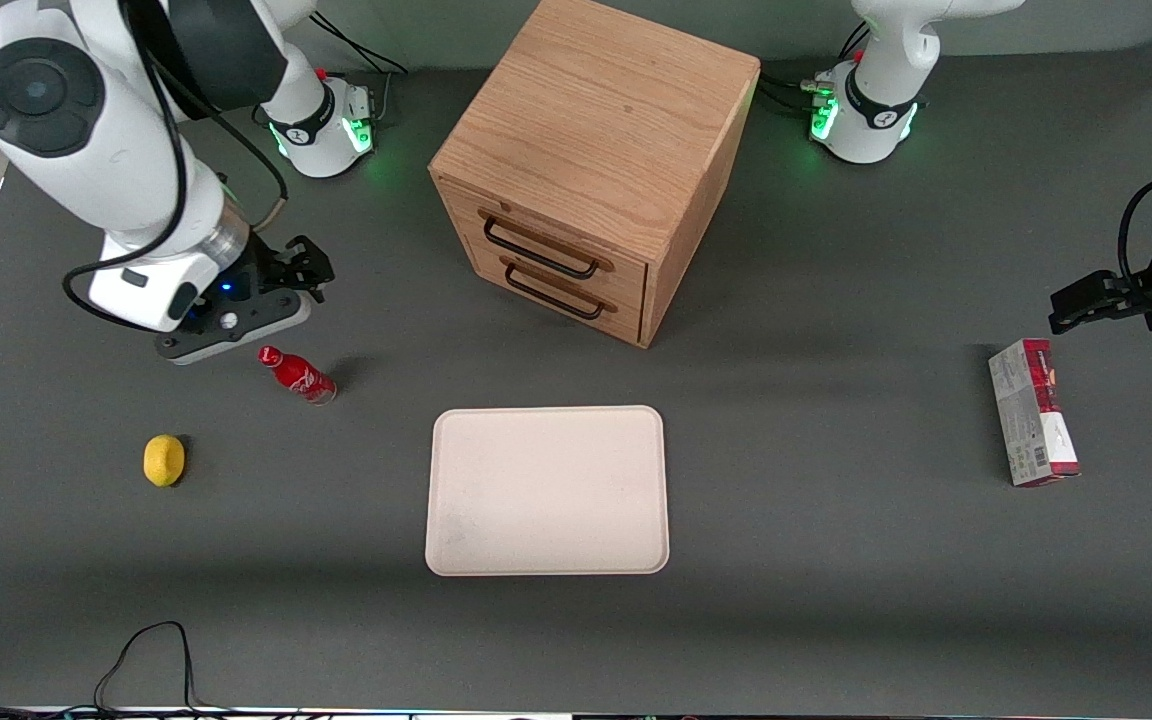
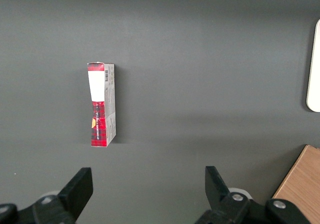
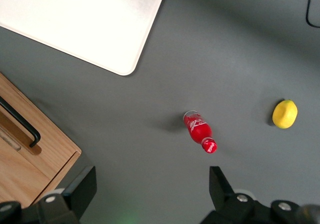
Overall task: Open upper drawer
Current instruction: 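Move the right gripper over the red bottle toward the upper drawer handle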
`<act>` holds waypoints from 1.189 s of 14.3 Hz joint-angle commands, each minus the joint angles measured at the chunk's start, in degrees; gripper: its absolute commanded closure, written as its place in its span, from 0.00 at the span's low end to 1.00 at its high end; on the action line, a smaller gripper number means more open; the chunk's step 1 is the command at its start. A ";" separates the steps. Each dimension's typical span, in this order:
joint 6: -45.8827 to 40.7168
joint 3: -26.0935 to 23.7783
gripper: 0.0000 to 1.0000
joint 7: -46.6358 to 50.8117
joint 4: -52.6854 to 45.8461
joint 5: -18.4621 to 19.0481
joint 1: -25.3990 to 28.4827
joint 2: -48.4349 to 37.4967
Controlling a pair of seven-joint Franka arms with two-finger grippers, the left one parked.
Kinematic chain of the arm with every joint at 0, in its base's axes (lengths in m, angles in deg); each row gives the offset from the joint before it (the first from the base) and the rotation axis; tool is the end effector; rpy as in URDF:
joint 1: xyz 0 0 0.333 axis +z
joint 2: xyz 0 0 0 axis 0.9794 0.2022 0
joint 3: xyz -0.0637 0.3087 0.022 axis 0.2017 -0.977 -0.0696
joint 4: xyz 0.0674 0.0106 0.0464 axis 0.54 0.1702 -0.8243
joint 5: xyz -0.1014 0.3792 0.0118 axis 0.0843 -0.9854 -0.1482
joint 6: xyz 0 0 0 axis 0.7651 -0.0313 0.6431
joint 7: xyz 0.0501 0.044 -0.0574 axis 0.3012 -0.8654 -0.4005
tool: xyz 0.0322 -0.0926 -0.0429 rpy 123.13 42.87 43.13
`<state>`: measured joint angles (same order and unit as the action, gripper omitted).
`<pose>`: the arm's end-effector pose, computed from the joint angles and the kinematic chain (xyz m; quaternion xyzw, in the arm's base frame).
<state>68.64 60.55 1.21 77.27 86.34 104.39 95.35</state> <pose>0.5592 0.2145 0.5673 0.9787 0.1962 -0.0425 0.0442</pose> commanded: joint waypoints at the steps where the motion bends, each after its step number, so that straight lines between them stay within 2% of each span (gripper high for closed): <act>1: -0.69 0.53 0.00 -0.97 -2.42 -4.66 -0.21 2.69; 3: -0.08 0.01 0.00 -2.36 -2.42 -8.27 0.83 3.31; 6: 2.64 -0.87 0.00 -15.35 -2.42 -8.54 5.83 5.77; 8: 4.67 -0.88 0.00 -17.84 -2.42 -9.16 8.39 7.08; 12: 4.24 -1.05 0.00 -20.56 -2.25 -17.49 8.49 8.58; 17: 4.24 -2.36 0.00 -23.56 -2.51 -18.04 9.54 12.10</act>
<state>73.54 58.93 -20.57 76.58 69.73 113.61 104.98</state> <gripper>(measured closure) 0.000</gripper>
